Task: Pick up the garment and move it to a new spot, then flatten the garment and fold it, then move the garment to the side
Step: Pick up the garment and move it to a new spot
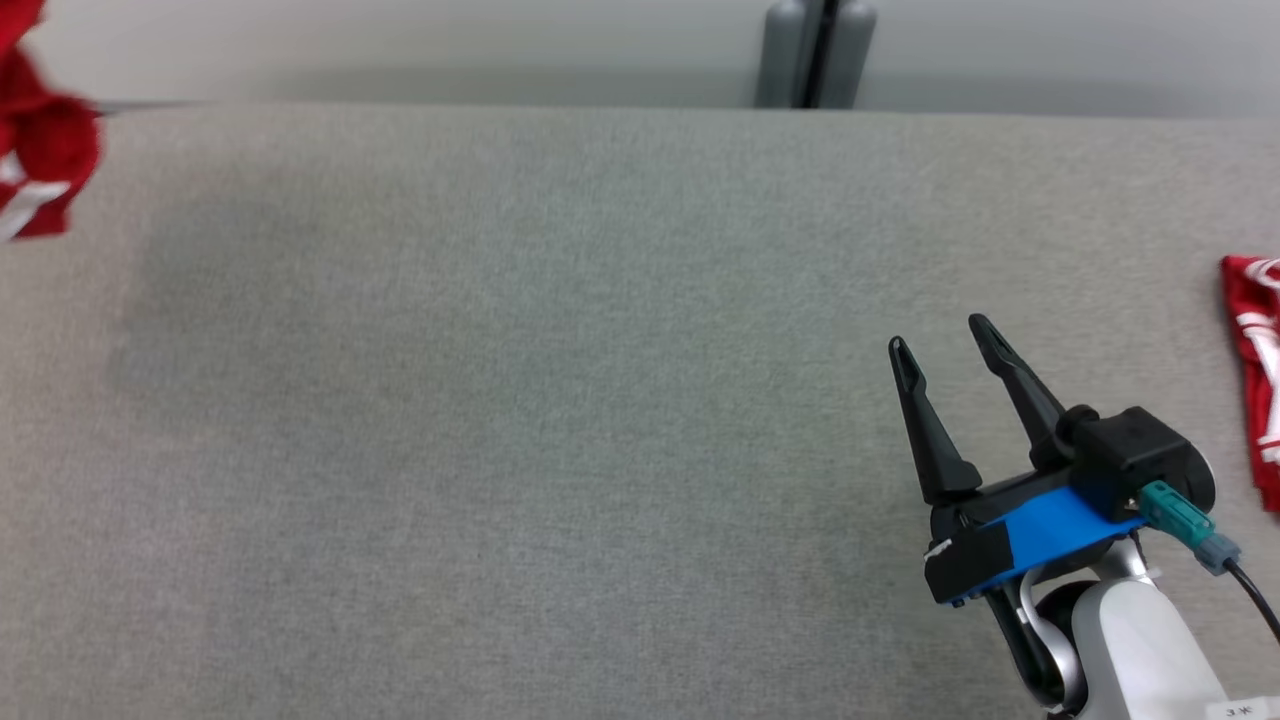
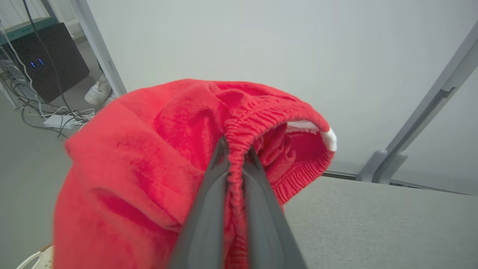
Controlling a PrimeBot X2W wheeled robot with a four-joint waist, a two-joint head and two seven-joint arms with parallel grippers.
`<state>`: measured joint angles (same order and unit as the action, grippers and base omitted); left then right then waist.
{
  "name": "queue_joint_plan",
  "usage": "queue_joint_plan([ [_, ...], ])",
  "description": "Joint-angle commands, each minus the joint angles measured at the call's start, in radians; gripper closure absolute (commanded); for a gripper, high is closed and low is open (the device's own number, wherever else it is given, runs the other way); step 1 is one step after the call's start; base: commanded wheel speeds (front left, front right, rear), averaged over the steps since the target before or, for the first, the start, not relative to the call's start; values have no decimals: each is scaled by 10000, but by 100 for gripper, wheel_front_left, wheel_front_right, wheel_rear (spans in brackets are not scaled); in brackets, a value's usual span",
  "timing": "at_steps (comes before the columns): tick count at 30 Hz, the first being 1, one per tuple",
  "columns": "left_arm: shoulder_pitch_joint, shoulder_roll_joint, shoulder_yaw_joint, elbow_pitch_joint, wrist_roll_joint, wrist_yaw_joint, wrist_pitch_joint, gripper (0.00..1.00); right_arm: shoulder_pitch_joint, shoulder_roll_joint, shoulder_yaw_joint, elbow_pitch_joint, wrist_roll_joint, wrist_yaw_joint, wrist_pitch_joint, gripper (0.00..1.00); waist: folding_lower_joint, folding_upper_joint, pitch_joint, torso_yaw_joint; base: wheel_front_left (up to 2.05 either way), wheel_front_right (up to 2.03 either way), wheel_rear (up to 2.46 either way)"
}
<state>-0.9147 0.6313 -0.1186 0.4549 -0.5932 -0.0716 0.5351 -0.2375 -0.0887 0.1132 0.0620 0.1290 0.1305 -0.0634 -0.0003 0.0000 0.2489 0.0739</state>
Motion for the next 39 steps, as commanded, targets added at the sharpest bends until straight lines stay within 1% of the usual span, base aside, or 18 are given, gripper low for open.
queue_joint_plan([
  [1, -159, -225, -127, -211, -140, -81, 94, 100, 115, 45, -30, 40, 62, 6, -74, 0, 3, 0, -467, -395, 0, 0, 0],
  [3, -354, -629, -516, -1008, -223, -184, 364, 100, 248, 111, -28, 189, 106, 6, -155, 0, 3, 0, -809, -528, 0, 0, 0],
  [6, -327, -1061, -978, -2229, -460, -270, 791, 100, 407, 192, -47, 344, 218, 6, -250, 0, 3, 0, -1167, -817, 0, 0, 0],
  [9, 103, -1673, -1436, -3442, -1063, -390, 1128, 100, 574, 262, -35, 441, 293, 6, -288, 0, 3, 0, -1352, -1230, 0, 0, 0],
  [10, 257, -1781, -1548, -3793, -1201, -417, 1210, 100, 625, 268, -53, 474, 316, 6, -309, 0, 3, 0, -1370, -1382, 0, 0, 0],
  [13, 806, -2176, -2022, -4592, -1551, -450, 1290, 100, 647, 318, -112, 495, 294, 6, -347, 0, 3, 0, -1345, -1866, 0, 0, 0],
  [16, 1499, -2681, -2426, -4958, -1842, -460, 1178, 100, 651, 338, -143, 484, 332, 6, -345, 0, 3, 0, -1243, -2423, 0, 0, 0],
  [19, 2175, -2957, -2823, -4863, -1787, -482, 865, 100, 645, 360, -204, 470, 352, 6, -408, 0, 3, 0, -1129, -2921, 0, 0, 0],
  [22, 2952, -3146, -3219, -4308, -1566, -504, 345, 100, 665, 372, -260, 494, 394, 6, -445, 0, 3, 0, -1009, -3390, 0, 0, 0],
  [26, 3796, -3172, -3784, -3002, -893, -408, -281, 100, 681, 383, -263, 547, 451, 6, -536, 0, 3, 0, -865, -3878, 0, 0, 0],
  [29, 4112, -3335, -4005, -1852, -483, -234, -806, 100, 694, 387, -292, 580, 542, 6, -608, 0, 3, 0, -779, -4018, 0, 0, 0],
  [30, 4172, -3340, -4155, -1502, -318, -235, -913, 73, 702, 386, -304, 598, 564, 6, -623, 0, 3, 0, -768, -4022, 0, 0, 0],
  [31, 4196, -3408, -4248, -1161, -237, -240, -1063, 6, 713, 387, -317, 618, 591, 6, -636, 0, 3, 0, -763, -4014, 0, 0, 0],
  [32, 4210, -3494, -4305, -890, -192, -236, -1196, 0, 726, 385, -359, 626, 593, 6, -645, 0, 3, 0, -764, -3971, 0, 0, 0],
  [36, 4216, -3942, -4262, -229, -378, -220, -1585, 0, 707, 385, -441, 610, 554, 6, -601, 0, 3, 0, -847, -3631, 0, 0, 0],
  [39, 4246, -4093, -4120, -323, -536, -279, -2199, 0, 675, 386, -474, 545, 508, 6, -599, 0, 3, 0, -974, -3298, 0, 0, 0],
])
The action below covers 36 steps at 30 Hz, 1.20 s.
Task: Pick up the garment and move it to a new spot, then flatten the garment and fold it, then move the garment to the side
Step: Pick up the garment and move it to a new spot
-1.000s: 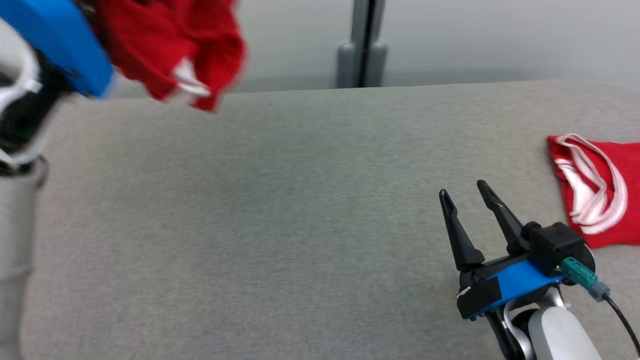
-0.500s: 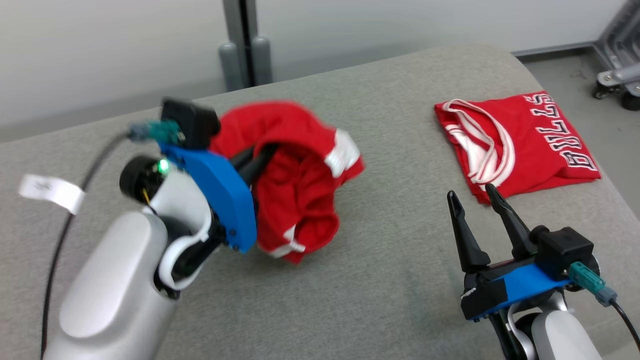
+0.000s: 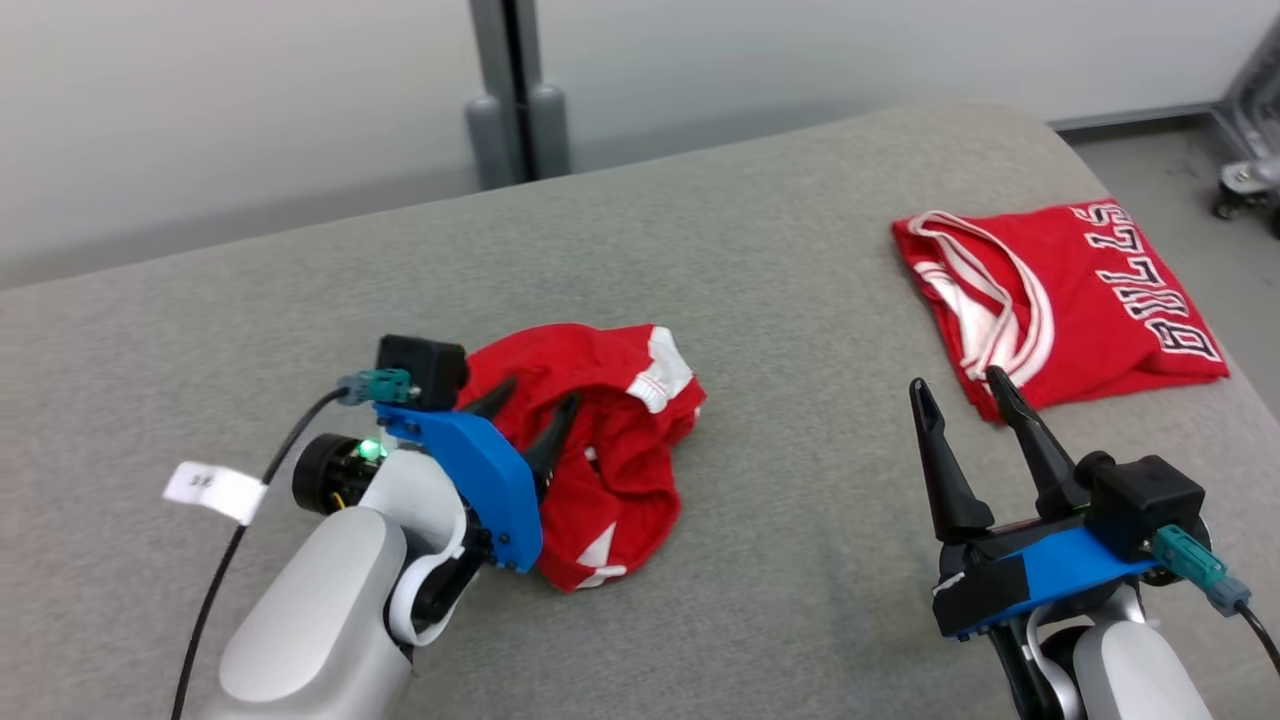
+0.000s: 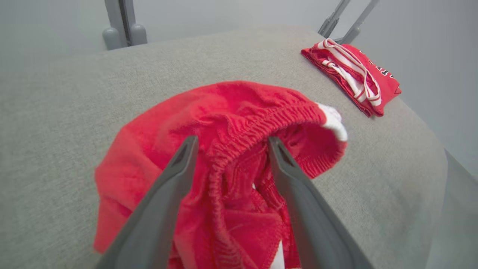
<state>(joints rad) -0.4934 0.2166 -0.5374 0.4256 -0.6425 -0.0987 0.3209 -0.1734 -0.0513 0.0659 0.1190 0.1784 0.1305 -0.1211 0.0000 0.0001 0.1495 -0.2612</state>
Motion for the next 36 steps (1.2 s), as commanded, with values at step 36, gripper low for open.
queue_joint_plan([
  [36, 5320, 115, 3546, -2475, 2186, 1495, -5869, 0, 1198, 3, -362, 900, 28, 6, 228, 0, 0, -1, -1300, 2070, 0, 0, 0],
])
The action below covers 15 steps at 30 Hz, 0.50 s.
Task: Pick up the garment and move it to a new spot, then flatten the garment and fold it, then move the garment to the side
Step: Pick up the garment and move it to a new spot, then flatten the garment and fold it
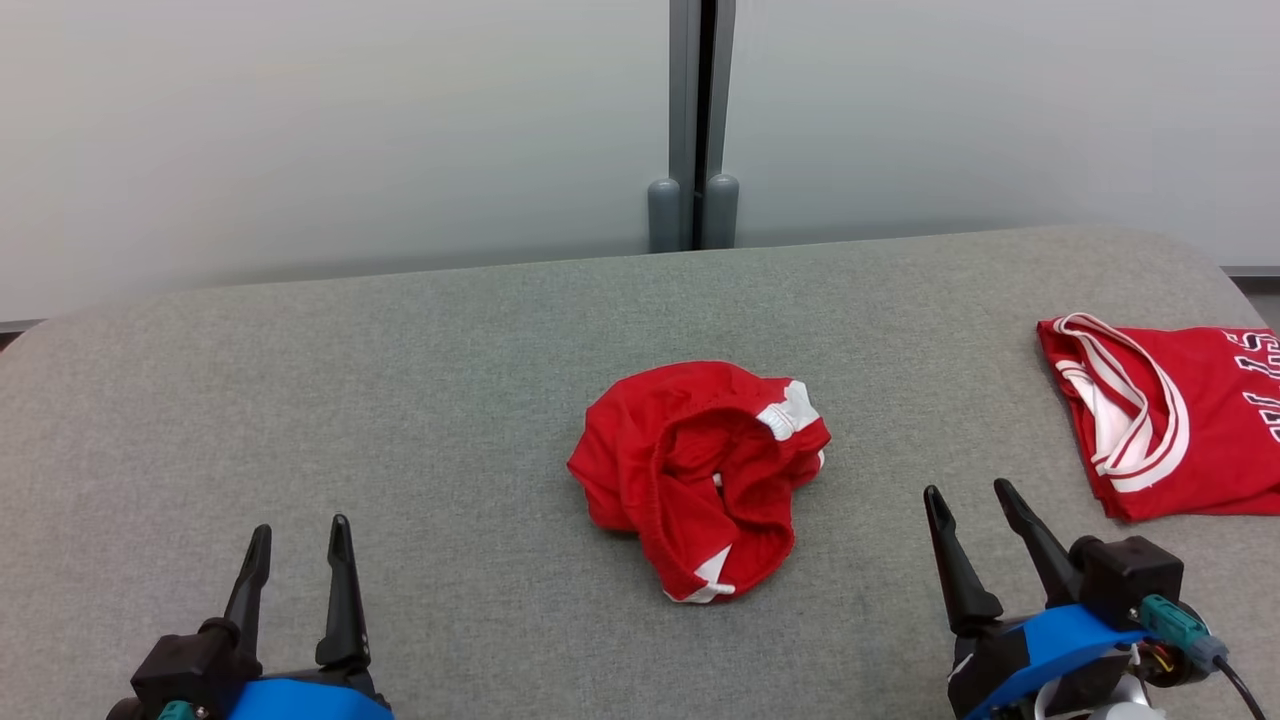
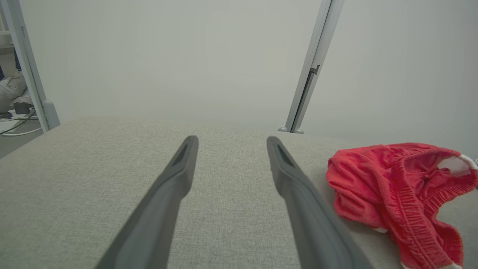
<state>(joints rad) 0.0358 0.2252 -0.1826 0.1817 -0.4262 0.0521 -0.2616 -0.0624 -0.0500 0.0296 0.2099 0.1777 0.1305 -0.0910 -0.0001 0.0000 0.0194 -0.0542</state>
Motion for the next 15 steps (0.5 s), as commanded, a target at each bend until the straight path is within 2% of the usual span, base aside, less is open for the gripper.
queue_joint_plan([
  [1, 52, 32, -17, -48, 70, -11, -43, 0, 77, -10, -2, 21, 45, 6, -83, 0, 1, 0, 8, 1, 0, 0, 0],
  [9, 213, -34, -217, -404, 236, 253, 130, 0, -39, -10, -9, 62, 84, 6, -99, 0, 1, 0, 35, -34, 0, 0, 0],
  [15, 225, 4, -289, -507, 185, 277, 215, 0, -80, -10, 6, 88, 107, 6, -139, 0, 1, 0, 78, -56, 0, 0, 0],
])
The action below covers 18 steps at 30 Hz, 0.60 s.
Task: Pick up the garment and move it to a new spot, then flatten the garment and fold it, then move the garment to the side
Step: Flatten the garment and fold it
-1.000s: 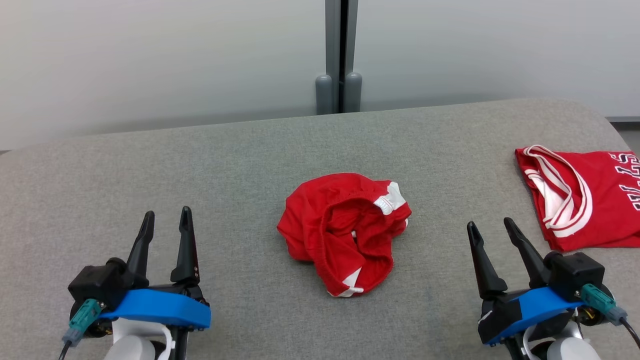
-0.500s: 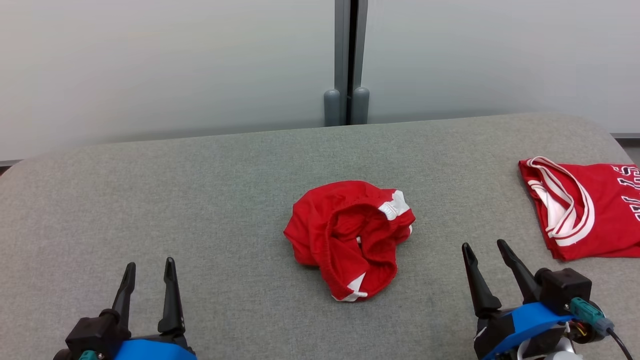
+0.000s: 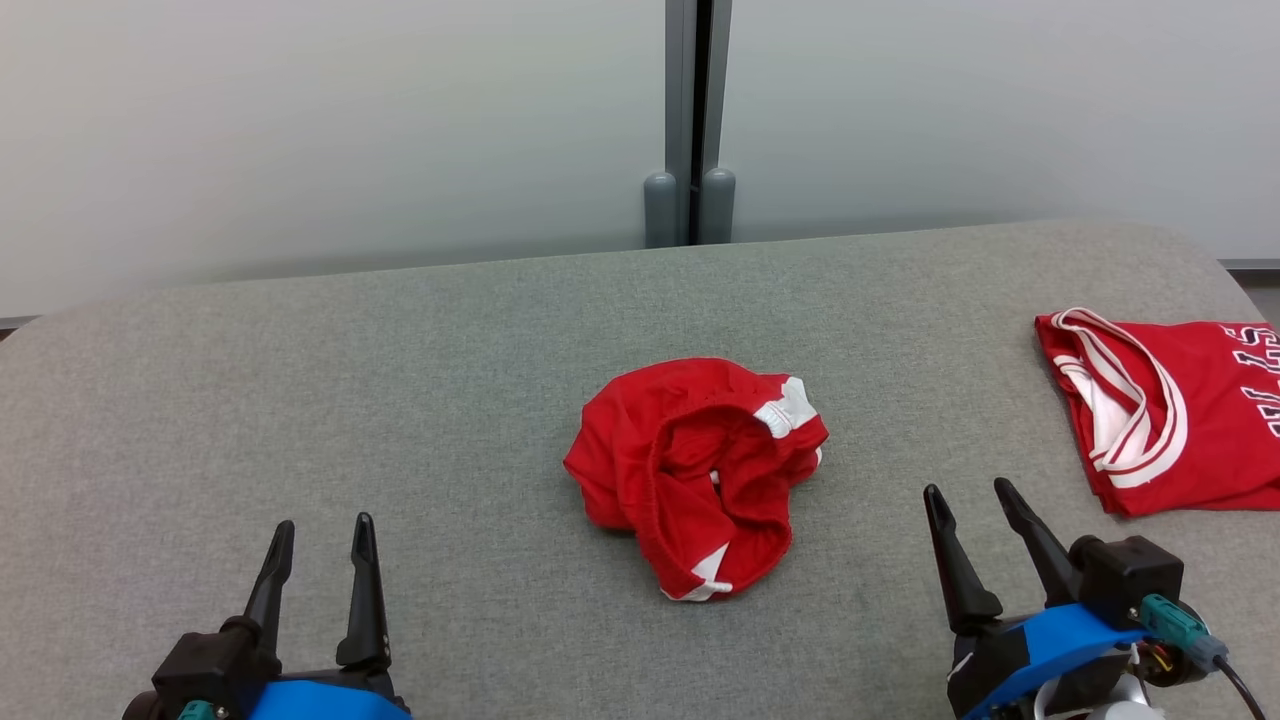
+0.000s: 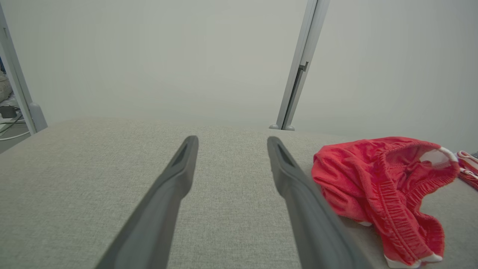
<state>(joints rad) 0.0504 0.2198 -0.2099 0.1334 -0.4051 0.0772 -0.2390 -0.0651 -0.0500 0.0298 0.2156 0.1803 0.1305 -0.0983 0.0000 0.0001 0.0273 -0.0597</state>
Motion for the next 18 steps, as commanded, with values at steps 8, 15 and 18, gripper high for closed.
queue_joint_plan([
  [8, -80, 29, -98, -157, -92, -14, -15, 0, -130, -10, 97, 10, 140, 6, -60, 0, 0, -1, 85, -60, 0, 0, 0],
  [15, -1011, 356, -1286, -610, 577, -776, 965, 0, -339, -10, 209, -53, 105, 6, -87, 0, 0, -1, 331, -175, 0, 0, 0],
  [18, -1615, 439, -2166, -744, 880, -1412, 1672, 0, -382, -10, 264, -25, 204, 6, -94, 0, 0, -1, 462, -227, 0, 0, 0],
])
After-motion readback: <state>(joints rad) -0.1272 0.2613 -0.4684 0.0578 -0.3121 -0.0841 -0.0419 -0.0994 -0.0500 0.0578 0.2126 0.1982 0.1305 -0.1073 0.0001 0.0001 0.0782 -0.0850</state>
